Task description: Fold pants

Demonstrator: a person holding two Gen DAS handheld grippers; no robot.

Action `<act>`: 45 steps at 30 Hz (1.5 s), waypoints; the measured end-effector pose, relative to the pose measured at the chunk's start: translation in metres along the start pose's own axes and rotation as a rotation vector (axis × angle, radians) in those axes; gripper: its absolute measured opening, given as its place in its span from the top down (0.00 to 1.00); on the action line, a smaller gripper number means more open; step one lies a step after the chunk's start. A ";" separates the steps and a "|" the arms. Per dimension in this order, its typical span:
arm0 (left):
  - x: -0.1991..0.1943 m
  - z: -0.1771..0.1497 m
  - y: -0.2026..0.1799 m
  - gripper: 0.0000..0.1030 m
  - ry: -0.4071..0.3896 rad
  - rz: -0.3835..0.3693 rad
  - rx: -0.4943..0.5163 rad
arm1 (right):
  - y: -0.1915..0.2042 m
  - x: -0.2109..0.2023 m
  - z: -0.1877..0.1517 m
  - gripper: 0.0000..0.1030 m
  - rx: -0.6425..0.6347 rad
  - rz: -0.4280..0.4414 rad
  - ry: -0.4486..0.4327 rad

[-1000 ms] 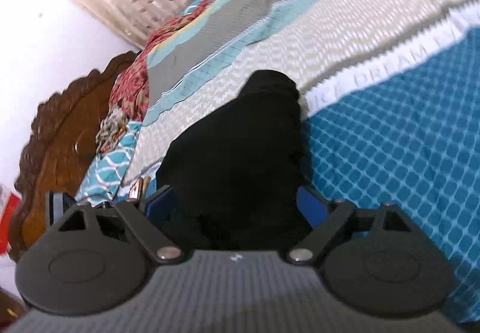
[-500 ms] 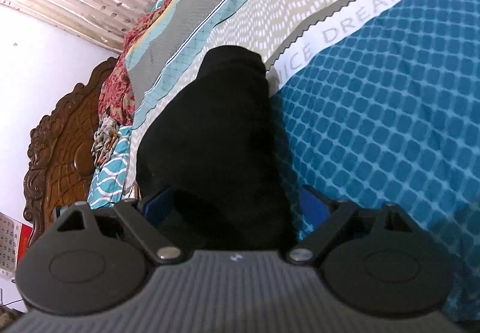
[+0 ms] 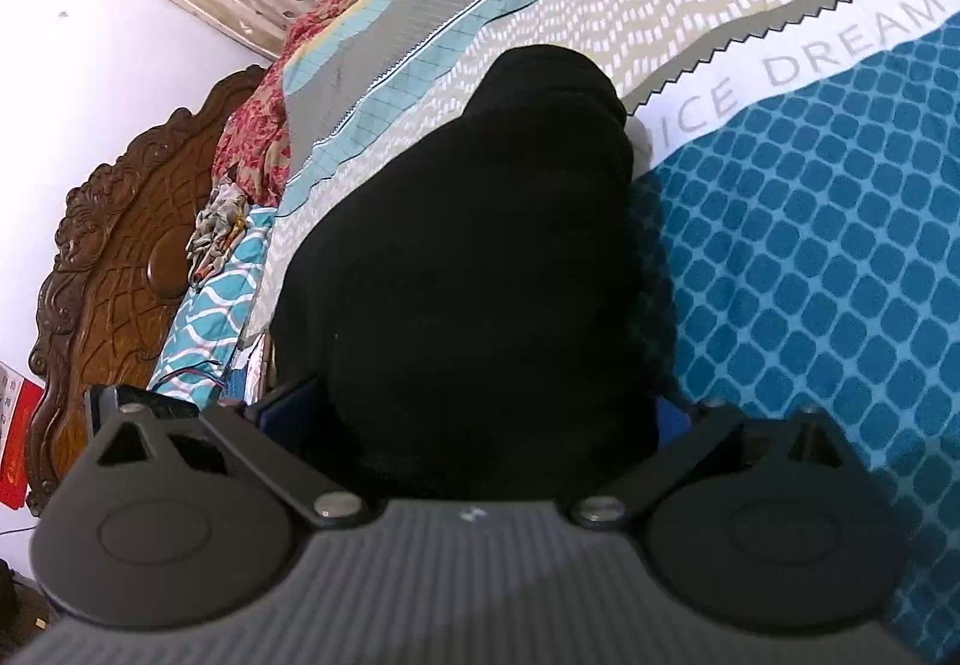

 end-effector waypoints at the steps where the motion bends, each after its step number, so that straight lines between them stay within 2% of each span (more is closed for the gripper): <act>1: 0.000 0.000 -0.001 0.00 0.005 0.006 0.002 | 0.000 0.000 -0.001 0.00 0.000 -0.001 -0.007; 12: 0.001 -0.004 -0.005 0.00 -0.014 0.031 0.009 | 0.003 -0.001 -0.007 0.00 -0.036 0.004 -0.083; 23: -0.002 -0.001 0.000 0.00 -0.015 0.023 -0.005 | 0.002 -0.006 -0.005 0.00 -0.033 0.026 -0.033; 29: -0.003 -0.001 0.001 0.00 -0.019 0.023 -0.002 | -0.006 -0.018 -0.010 0.00 -0.008 0.031 -0.054; 45: -0.007 -0.004 0.003 0.00 -0.036 0.024 -0.015 | -0.004 -0.015 -0.011 0.00 -0.023 0.023 -0.077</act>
Point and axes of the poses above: each gripper's, at about its wrist camera, not at the fingertips, and x roughly the way its jaws point, y to its left, z to its top, the point moved 7 cm from there along x, roughly the way its jaws point, and after that the axes turned 9 degrees about -x, right-handed, at the moved point
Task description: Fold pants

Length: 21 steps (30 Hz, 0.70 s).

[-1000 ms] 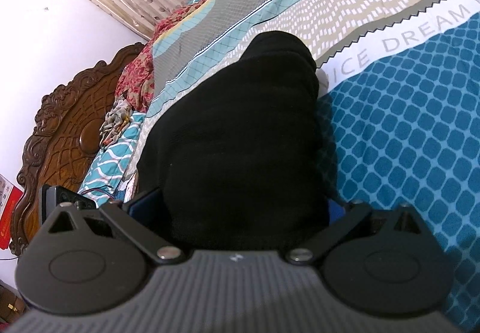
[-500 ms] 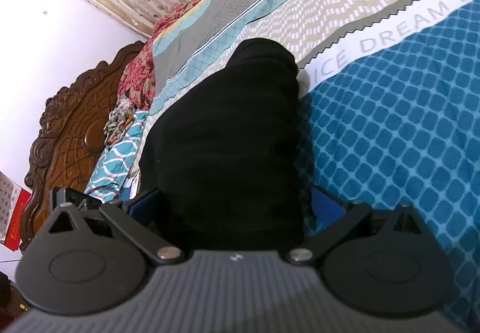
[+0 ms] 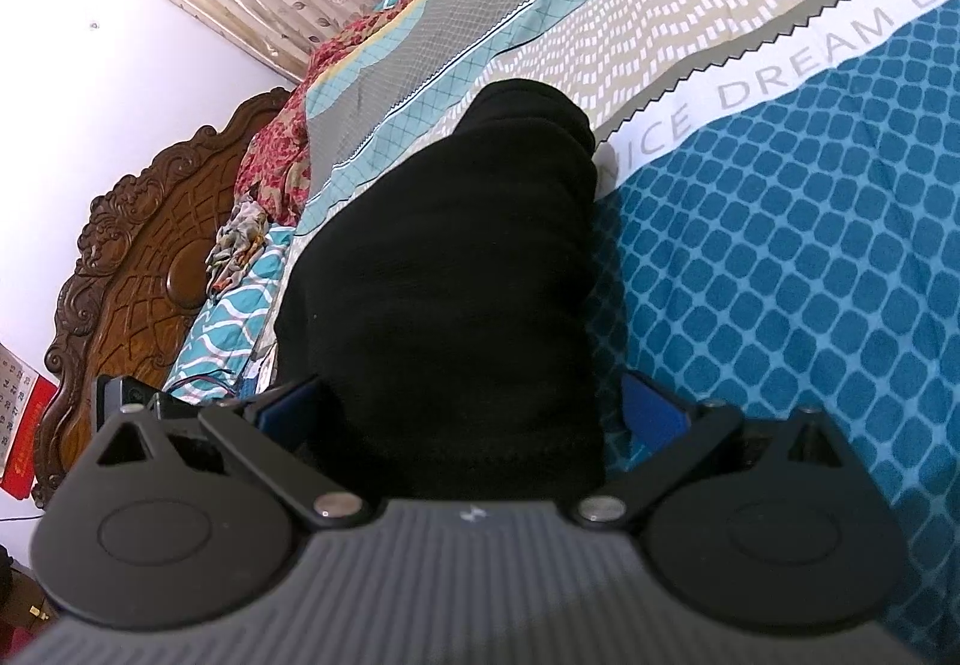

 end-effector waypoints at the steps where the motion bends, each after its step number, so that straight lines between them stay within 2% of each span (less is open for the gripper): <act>1: 0.000 0.000 -0.001 0.00 -0.001 0.004 0.004 | -0.001 -0.001 0.000 0.00 0.000 0.001 0.001; 21: 0.002 -0.007 -0.005 0.00 -0.016 0.007 0.027 | -0.004 -0.001 0.000 0.00 0.002 0.001 0.006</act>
Point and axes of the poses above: each gripper's, at about its wrist camera, not at the fingertips, and x roughly the way its jaws point, y to its left, z to its top, the point moved 7 cm from there along x, roughly the way its jaws point, and after that the axes turned 9 degrees about -x, right-handed, at the moved point
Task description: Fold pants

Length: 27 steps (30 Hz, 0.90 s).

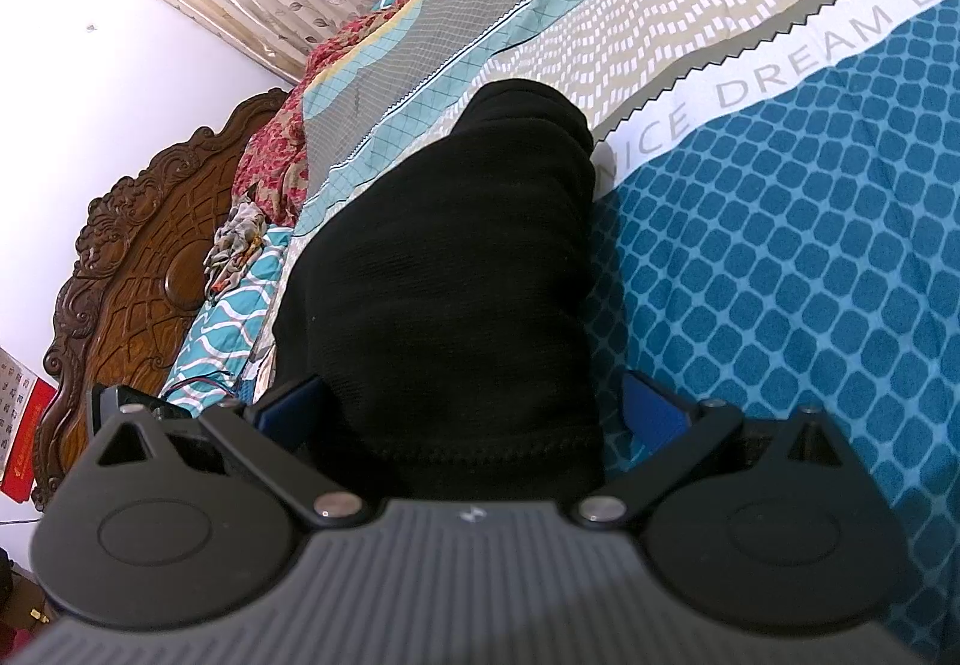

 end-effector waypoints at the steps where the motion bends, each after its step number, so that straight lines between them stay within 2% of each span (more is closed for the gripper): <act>1: 0.000 0.000 0.000 0.00 0.001 0.000 0.001 | 0.001 0.001 0.000 0.00 0.002 -0.003 0.002; 8: 0.001 0.002 0.002 0.00 0.016 0.002 -0.007 | 0.008 0.013 0.002 0.00 0.016 -0.016 0.027; 14: 0.002 0.002 0.000 0.00 0.007 0.014 0.009 | 0.023 0.032 0.001 0.00 -0.016 -0.016 0.090; 18: 0.004 0.002 -0.001 0.00 0.003 0.027 0.028 | 0.029 0.034 -0.002 0.11 -0.041 -0.015 0.111; 22: 0.004 0.002 -0.001 0.00 0.002 0.022 0.028 | 0.023 0.033 -0.004 0.11 -0.025 -0.006 0.102; 27: 0.003 0.003 0.000 0.00 0.001 0.015 0.029 | 0.023 0.033 -0.005 0.04 -0.024 0.006 0.086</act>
Point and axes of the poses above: each gripper's, at about its wrist camera, not at the fingertips, and x roughly the way its jaws point, y to its left, z to its top, the point moved 7 cm from there along x, roughly the way its jaws point, and after that the axes turned 9 degrees about -x, right-handed, at the moved point
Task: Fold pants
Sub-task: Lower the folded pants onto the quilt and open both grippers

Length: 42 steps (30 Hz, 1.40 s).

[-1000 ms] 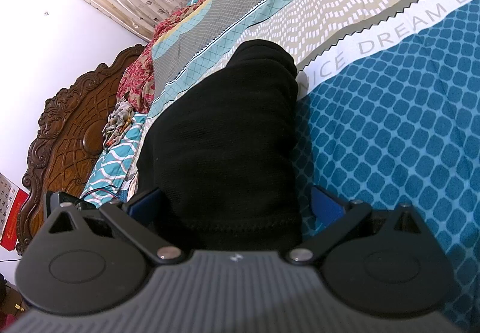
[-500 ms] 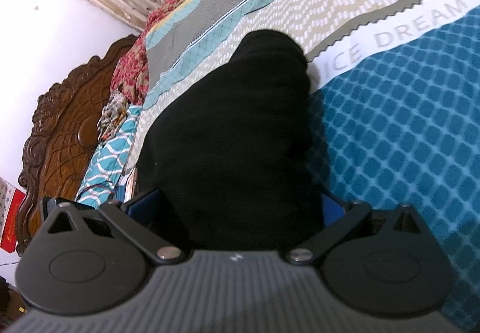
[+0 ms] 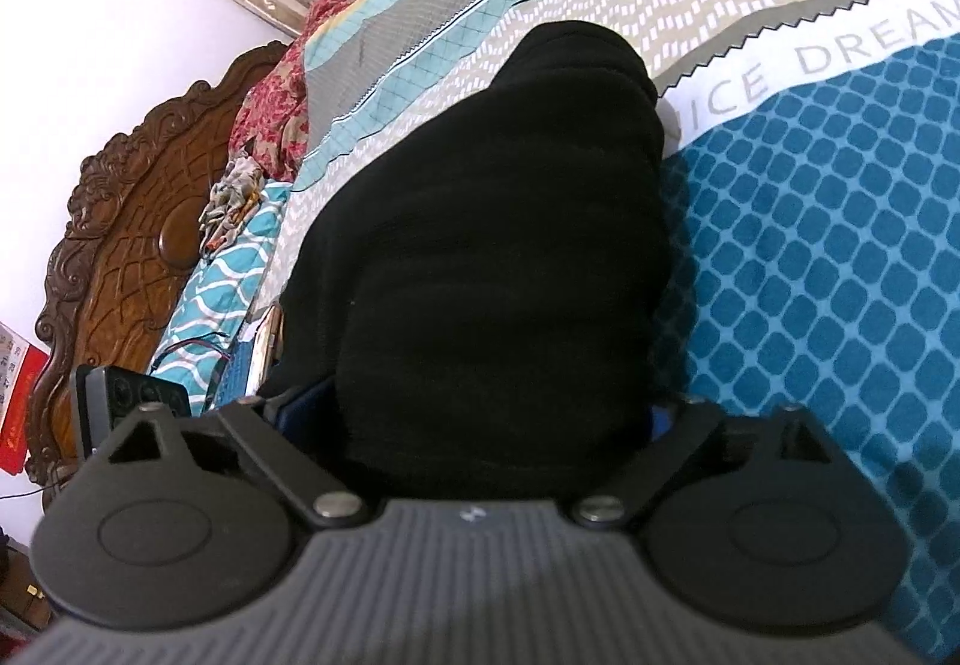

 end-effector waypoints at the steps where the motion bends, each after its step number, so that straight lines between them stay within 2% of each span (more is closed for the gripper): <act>1: 0.000 0.000 0.000 0.00 0.000 0.000 0.000 | 0.001 0.000 0.000 0.04 -0.002 0.002 -0.001; 5: -0.002 -0.001 0.001 0.01 -0.008 0.004 0.012 | 0.010 0.007 0.000 0.00 -0.024 -0.011 0.000; 6: -0.004 -0.002 0.000 0.04 -0.014 0.011 0.016 | 0.011 0.009 0.000 0.00 -0.029 -0.019 0.009; 7: -0.006 -0.002 -0.001 0.13 -0.020 0.029 0.022 | 0.012 0.010 0.002 0.00 -0.037 -0.025 0.025; 8: -0.009 -0.001 -0.002 0.23 -0.022 0.032 0.028 | 0.013 0.009 0.004 0.12 -0.047 -0.042 0.037; 9: -0.013 0.000 -0.004 0.29 -0.023 0.019 0.025 | 0.015 0.007 0.005 0.32 -0.066 -0.058 0.036; 10: -0.018 0.003 -0.006 0.42 -0.031 0.015 0.019 | 0.020 0.005 0.006 0.33 -0.085 -0.043 0.034; 11: -0.023 0.006 -0.008 0.50 -0.039 0.018 0.021 | 0.026 0.002 0.007 0.38 -0.111 -0.059 0.029; 15: -0.042 0.025 -0.030 0.56 -0.091 0.003 0.055 | 0.049 -0.009 0.015 0.48 -0.248 -0.086 -0.023; 18: -0.049 0.050 -0.056 0.57 -0.140 -0.017 0.120 | 0.053 -0.019 0.037 0.51 -0.262 -0.065 -0.097; 23: -0.040 0.117 -0.093 0.57 -0.229 -0.020 0.224 | 0.055 -0.017 0.098 0.51 -0.323 -0.051 -0.196; 27: -0.015 0.175 -0.106 0.57 -0.295 -0.013 0.260 | 0.054 -0.004 0.153 0.51 -0.405 -0.058 -0.272; 31: 0.033 0.217 -0.099 0.57 -0.292 0.025 0.250 | 0.035 0.026 0.199 0.51 -0.418 -0.078 -0.338; 35: 0.092 0.233 -0.077 0.57 -0.238 0.081 0.239 | -0.010 0.056 0.216 0.51 -0.371 -0.146 -0.338; 38: 0.133 0.223 -0.055 0.55 -0.178 0.141 0.241 | -0.043 0.078 0.214 0.51 -0.323 -0.207 -0.307; 39: 0.141 0.220 -0.049 0.52 -0.172 0.167 0.246 | -0.056 0.086 0.210 0.51 -0.300 -0.234 -0.285; 40: 0.146 0.216 -0.044 0.42 -0.180 0.190 0.254 | -0.062 0.092 0.206 0.51 -0.279 -0.259 -0.270; 42: 0.146 0.210 -0.038 0.38 -0.191 0.200 0.240 | -0.078 0.098 0.196 0.48 -0.236 -0.282 -0.248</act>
Point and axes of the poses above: each gripper's, at about its wrist camera, not at the fingertips, and x roughly the way its jaws point, y to its left, z to its top, the point moved 7 cm from there along x, roughly the way its jaws point, and after that the axes turned 9 degrees about -x, right-handed, at the moved point
